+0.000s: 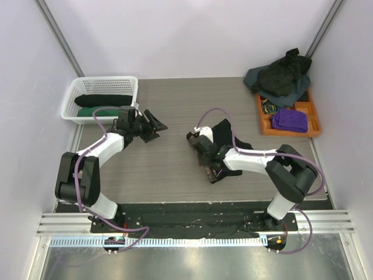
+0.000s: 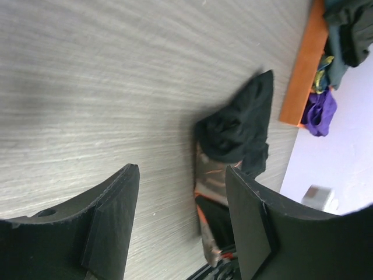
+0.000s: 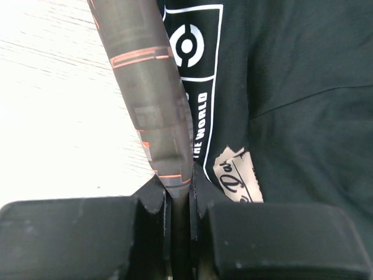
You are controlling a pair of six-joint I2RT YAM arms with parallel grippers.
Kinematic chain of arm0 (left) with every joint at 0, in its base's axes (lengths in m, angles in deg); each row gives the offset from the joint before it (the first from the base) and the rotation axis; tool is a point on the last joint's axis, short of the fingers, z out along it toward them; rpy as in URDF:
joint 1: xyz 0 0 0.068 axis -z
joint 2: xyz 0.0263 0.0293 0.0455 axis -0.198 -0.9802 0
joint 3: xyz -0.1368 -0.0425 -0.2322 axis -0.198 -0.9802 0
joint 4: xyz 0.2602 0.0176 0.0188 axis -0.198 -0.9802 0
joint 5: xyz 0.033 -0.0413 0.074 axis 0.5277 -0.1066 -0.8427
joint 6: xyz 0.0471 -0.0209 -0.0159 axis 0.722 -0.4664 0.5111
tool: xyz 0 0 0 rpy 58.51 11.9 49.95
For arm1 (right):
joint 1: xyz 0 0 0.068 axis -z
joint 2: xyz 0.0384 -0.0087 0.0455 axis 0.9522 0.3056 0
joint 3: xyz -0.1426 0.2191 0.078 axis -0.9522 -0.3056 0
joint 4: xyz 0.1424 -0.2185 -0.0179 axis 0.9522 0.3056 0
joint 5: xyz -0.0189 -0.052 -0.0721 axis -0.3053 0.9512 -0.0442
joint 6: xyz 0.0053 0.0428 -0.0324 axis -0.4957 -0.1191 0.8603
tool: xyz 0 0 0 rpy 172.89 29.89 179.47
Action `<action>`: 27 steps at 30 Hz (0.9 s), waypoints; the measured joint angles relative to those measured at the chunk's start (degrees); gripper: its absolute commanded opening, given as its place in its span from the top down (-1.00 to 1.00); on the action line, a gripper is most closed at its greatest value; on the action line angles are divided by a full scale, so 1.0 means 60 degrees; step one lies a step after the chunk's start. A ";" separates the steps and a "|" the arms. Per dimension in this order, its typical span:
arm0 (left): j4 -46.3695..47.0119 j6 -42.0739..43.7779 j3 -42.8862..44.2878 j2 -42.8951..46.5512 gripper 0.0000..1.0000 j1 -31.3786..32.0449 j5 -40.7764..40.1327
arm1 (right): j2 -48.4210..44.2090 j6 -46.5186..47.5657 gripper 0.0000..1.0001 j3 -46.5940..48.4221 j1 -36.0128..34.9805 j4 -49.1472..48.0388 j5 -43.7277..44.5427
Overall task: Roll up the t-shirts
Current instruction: Roll the T-shirt to the center of the board.
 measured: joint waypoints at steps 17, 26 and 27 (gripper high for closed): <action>0.2240 -0.0266 -0.0769 -0.1300 -0.82 0.1683 0.0237 | 0.0393 -0.1749 0.98 -0.1519 0.2892 -0.3982 -0.7067; 0.3606 -0.0936 -0.0765 -0.2262 -0.99 0.2262 -0.0044 | 0.1213 -0.2149 0.98 -0.1202 0.3428 -0.4455 -0.8859; 0.3763 -0.1027 -0.0758 -0.2368 -0.94 0.2295 -0.0073 | 0.1249 -0.2160 0.98 -0.1173 0.3432 -0.4459 -0.8936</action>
